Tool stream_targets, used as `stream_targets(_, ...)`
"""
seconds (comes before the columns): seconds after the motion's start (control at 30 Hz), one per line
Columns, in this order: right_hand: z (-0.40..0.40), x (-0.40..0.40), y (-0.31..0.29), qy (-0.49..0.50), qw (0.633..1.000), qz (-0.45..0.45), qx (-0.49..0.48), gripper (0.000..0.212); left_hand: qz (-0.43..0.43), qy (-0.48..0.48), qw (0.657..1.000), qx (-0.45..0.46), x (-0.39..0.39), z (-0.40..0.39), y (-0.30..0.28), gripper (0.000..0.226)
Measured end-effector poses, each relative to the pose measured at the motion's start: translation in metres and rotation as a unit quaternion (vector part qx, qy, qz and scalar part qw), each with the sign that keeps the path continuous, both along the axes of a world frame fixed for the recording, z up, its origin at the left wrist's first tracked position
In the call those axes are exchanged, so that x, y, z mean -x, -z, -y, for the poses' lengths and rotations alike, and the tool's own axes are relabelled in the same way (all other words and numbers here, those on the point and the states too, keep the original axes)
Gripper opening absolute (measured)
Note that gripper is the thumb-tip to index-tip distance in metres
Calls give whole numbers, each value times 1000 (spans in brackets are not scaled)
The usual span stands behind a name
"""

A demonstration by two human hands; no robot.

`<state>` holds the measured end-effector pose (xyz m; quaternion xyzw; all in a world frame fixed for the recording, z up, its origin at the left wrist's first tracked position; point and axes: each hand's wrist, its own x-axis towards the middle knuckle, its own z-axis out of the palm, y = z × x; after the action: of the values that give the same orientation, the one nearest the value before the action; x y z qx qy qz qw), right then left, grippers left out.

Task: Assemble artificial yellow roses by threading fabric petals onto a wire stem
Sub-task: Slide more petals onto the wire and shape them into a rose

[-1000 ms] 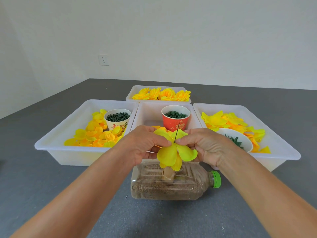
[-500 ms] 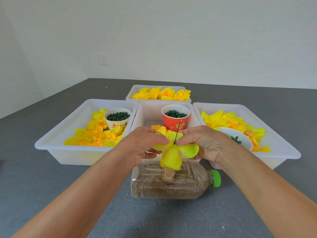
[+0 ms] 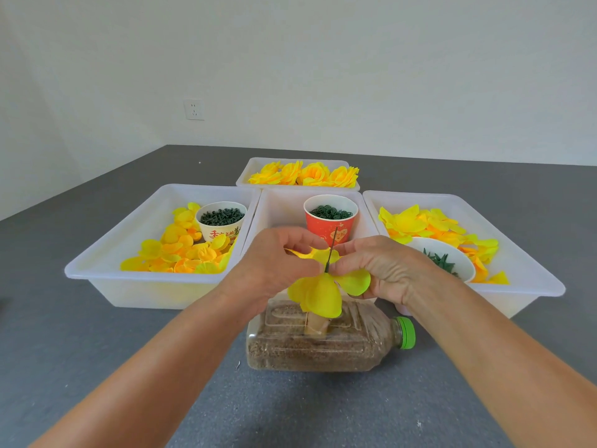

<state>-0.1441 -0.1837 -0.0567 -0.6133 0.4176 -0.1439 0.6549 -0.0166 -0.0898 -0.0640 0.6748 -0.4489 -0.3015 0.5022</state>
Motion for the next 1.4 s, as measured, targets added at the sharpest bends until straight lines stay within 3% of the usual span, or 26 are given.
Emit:
stream_targets(0.13, 2, -1, 3, 14, 1000, 1, -2, 46, 44, 7, 999, 21, 4, -1, 4, 10)
stream_targets(0.23, 3, -1, 6, 23, 999, 16, -15, 46, 70, -38, 996, 42, 5, 3, 10, 11)
stream_targets(0.43, 7, -1, 12, 39, 998, 47, -32, 38, 80, -32, 994, 70, 3, 7, 21, 12)
stream_targets(0.57, 6, 0, 14, 34, 997, 59, -41, 43, 117, 3, 990, 82, 1, 8, 21, 13)
stream_targets(0.83, 2, 6, 12, 15, 999, 44, 6, 26, 168, 46, 983, 51, -3, 7, 14, 11)
stream_targets(1.07, 1, 9, 14, 14, 999, 48, -17, 25, 139, -4, 988, 73, 6, 5, 15, 18)
stream_targets(1.23, 3, 8, 14, 7, 998, 53, -36, 25, 75, 10, 992, 96, 8, 6, 19, 13)
stream_targets(1.4, 6, 9, 16, 1, 999, 42, -17, 25, 52, 8, 991, 127, 7, 6, 27, 23)
